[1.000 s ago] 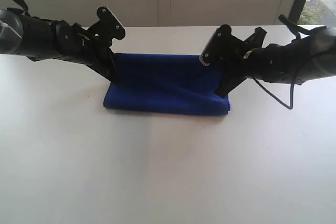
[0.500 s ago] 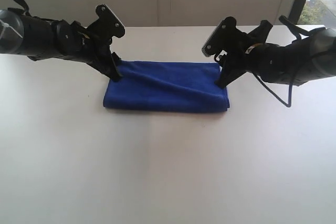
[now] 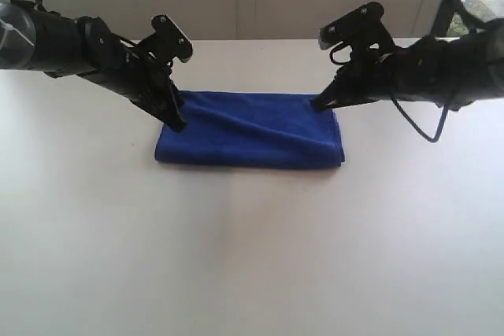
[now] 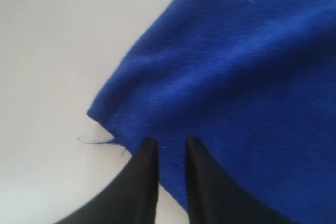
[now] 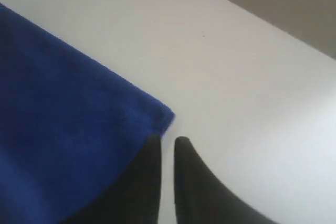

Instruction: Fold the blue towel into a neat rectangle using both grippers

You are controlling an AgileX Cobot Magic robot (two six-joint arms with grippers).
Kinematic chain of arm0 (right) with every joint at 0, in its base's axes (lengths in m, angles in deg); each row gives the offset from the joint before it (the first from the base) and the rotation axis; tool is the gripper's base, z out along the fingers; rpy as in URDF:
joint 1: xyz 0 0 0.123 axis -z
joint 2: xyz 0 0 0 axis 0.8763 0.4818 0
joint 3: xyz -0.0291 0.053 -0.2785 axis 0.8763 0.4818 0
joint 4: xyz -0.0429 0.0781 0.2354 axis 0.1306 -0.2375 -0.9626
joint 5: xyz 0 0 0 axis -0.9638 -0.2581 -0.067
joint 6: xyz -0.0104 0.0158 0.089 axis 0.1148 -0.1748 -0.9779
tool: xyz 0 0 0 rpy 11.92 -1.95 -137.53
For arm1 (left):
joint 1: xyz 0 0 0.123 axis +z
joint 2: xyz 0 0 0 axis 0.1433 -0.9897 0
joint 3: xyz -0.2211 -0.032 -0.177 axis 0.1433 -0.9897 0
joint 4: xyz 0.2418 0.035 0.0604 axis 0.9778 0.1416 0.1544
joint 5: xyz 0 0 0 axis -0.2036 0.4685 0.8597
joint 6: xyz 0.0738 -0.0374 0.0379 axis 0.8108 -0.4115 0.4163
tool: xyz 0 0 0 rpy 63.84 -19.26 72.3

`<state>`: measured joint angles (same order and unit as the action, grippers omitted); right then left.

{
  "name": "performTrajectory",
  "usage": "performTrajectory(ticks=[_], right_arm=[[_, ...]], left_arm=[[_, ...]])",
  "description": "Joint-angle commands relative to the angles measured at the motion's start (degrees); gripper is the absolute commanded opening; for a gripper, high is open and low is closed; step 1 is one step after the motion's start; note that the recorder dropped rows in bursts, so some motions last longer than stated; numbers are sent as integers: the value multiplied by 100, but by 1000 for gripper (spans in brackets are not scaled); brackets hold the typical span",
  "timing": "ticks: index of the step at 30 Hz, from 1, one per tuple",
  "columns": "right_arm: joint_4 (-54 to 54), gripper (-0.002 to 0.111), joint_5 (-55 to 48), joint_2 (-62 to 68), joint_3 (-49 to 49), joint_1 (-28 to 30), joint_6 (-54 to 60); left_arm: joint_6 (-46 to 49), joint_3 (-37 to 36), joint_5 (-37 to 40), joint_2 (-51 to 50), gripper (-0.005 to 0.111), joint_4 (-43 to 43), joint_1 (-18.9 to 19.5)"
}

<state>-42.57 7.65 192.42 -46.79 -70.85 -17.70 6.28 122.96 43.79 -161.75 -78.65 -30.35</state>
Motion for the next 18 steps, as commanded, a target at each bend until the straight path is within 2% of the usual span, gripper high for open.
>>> performTrajectory(ticks=[1,3,7,14,18], right_arm=[[-63,0,-1989,-150,-740,203,-930],[-23,0,-2700,-109,-1079,312,-1289],[0,0,-3384,4,-1551,415,-1515],[0,0,-3628,679,-2161,391,-1745],[128,0,-3409,985,-2289,401,-1916]], left_arm=[[-539,544,1189,139,0,-63,17],[-989,859,1702,165,0,-63,40],[-1541,1393,2473,82,0,-63,141],[-1833,1406,3070,-401,0,-198,199],[-1833,1406,3404,-479,0,-270,199]])
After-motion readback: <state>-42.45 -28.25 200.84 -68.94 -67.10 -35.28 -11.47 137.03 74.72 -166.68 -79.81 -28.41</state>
